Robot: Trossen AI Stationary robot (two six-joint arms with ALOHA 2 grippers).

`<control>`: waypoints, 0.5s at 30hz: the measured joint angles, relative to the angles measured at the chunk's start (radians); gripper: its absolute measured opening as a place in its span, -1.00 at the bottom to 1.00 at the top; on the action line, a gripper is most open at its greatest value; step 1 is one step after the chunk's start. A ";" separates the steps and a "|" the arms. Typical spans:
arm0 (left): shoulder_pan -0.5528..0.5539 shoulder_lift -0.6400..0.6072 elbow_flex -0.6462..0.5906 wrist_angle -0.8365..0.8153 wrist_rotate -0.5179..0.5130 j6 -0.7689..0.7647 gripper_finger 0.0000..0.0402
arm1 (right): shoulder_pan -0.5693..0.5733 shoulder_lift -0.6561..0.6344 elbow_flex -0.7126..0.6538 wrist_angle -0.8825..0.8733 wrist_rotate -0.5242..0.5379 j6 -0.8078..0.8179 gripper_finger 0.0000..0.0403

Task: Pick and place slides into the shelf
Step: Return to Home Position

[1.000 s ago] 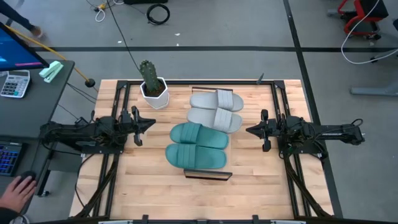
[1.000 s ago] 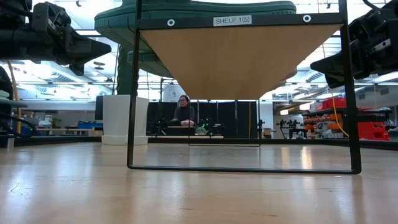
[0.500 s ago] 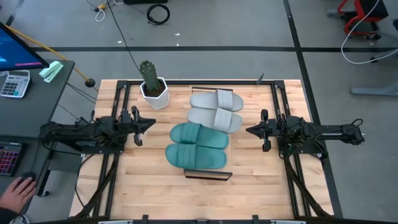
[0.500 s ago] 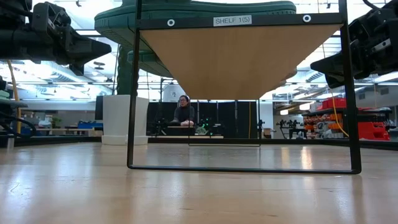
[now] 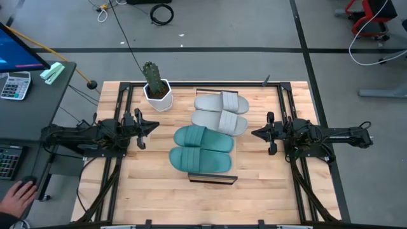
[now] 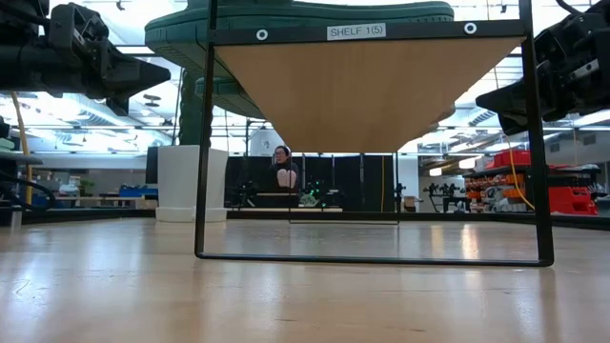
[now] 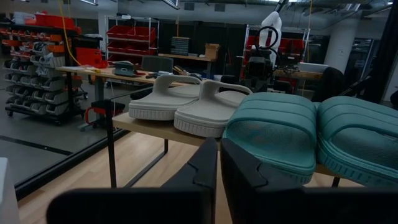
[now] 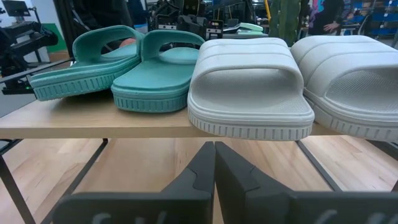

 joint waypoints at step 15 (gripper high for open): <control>0.000 0.000 0.000 0.000 0.000 0.000 -0.83 | 0.000 0.000 0.000 0.000 0.000 0.000 -0.92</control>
